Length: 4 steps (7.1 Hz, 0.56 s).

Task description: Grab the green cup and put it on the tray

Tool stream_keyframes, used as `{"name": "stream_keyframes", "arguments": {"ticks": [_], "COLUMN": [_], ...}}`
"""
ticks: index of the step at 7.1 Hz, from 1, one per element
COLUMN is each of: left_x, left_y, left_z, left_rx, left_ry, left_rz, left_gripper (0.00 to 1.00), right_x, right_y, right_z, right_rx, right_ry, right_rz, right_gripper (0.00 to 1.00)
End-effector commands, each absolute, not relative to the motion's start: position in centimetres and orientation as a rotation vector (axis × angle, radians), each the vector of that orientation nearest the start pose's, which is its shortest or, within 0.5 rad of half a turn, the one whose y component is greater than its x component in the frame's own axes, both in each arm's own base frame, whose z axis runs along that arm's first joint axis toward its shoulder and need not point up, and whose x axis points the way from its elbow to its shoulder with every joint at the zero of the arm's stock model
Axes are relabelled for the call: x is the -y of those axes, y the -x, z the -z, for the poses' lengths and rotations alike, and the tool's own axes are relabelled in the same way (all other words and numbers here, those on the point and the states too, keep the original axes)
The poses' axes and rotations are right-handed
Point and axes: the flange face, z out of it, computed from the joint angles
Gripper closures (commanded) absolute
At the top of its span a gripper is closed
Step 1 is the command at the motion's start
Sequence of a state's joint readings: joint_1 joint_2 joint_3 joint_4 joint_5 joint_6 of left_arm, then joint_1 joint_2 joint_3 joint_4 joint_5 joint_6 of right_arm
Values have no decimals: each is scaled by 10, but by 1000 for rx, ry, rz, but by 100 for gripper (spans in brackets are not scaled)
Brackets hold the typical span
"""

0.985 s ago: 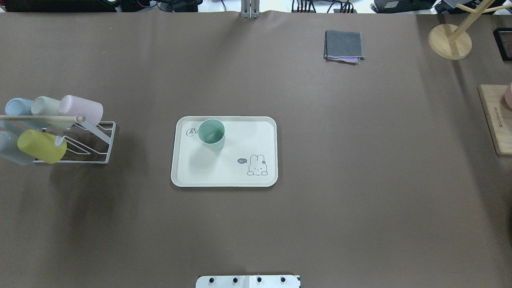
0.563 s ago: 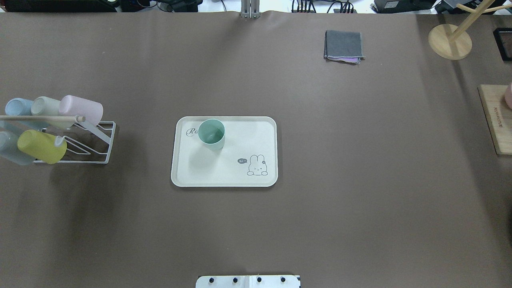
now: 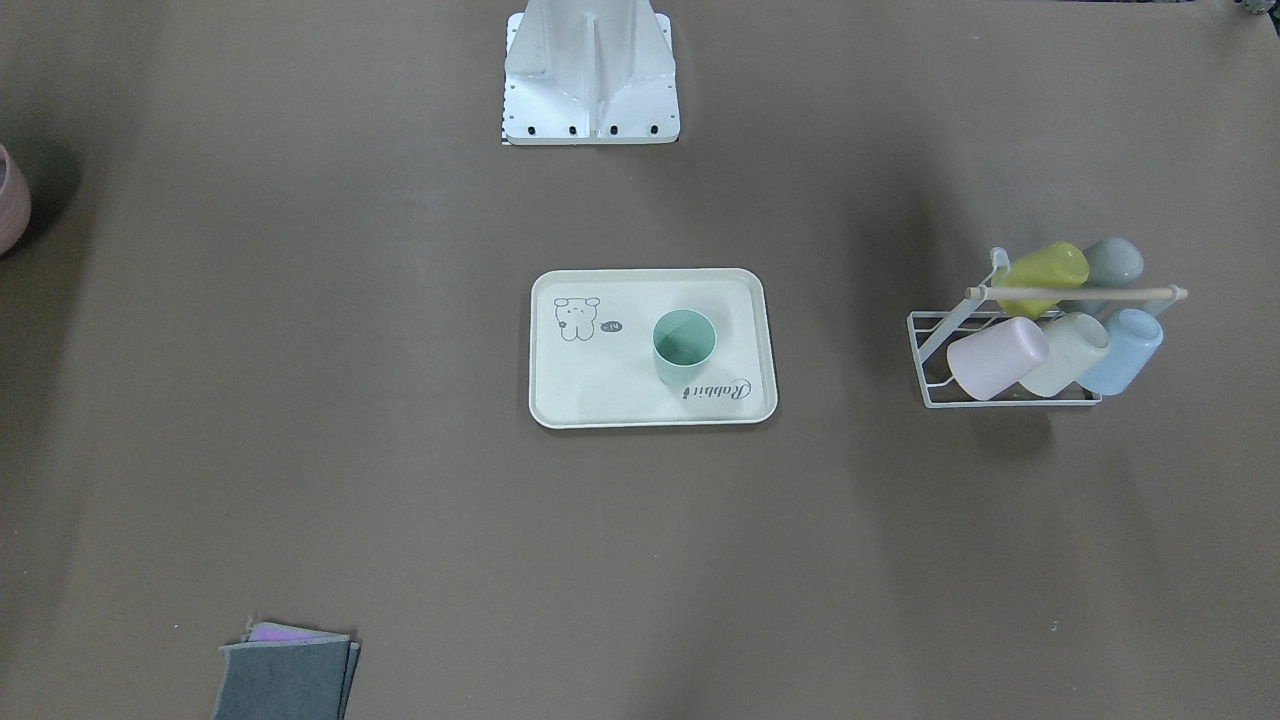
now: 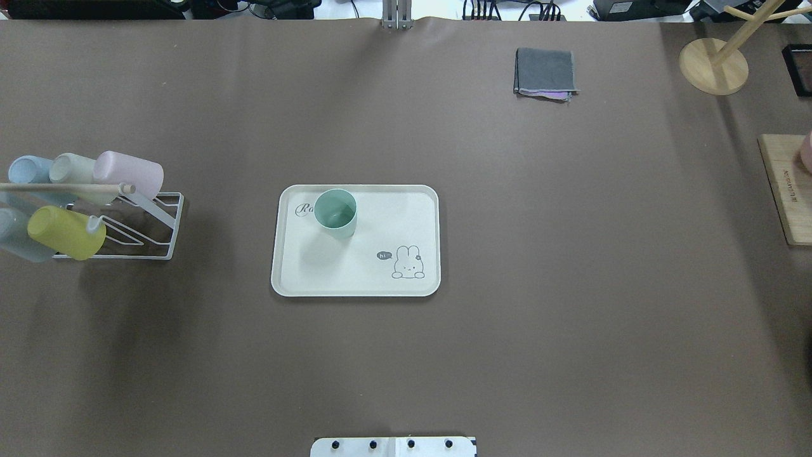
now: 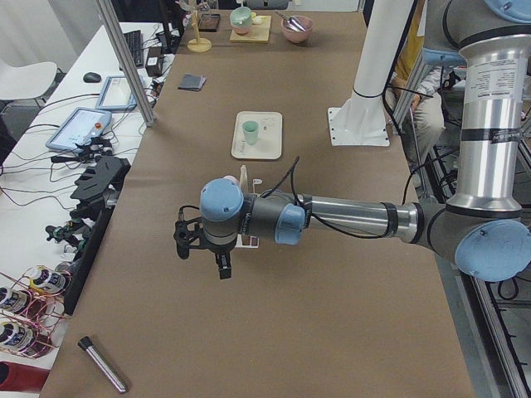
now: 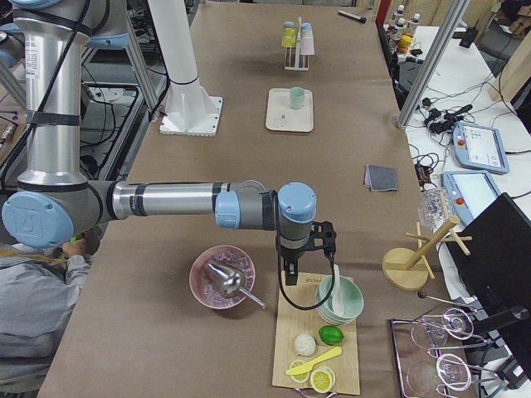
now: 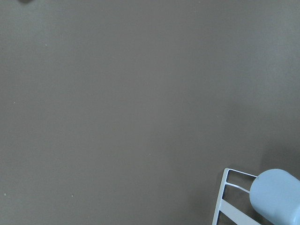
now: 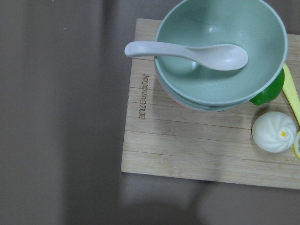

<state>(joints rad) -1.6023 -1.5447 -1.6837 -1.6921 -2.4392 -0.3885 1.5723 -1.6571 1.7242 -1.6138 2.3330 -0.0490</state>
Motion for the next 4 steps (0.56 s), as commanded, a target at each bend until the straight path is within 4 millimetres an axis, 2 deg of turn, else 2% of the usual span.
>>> {"name": "stream_keyframes", "arguments": {"ticks": [1, 4], "left_x": [486, 487], "left_y": [73, 69], "left_z": [-592, -579], "left_rx": [-891, -894], "left_ry": [-45, -62], "left_rz": [299, 283], "left_gripper": [2, 2], "right_x": [456, 456], "right_y": [-64, -65], "right_z": [-631, -629], "right_rx": [759, 759], "right_ry": [-38, -43], "right_rz": [56, 55], "right_gripper": [0, 0]}}
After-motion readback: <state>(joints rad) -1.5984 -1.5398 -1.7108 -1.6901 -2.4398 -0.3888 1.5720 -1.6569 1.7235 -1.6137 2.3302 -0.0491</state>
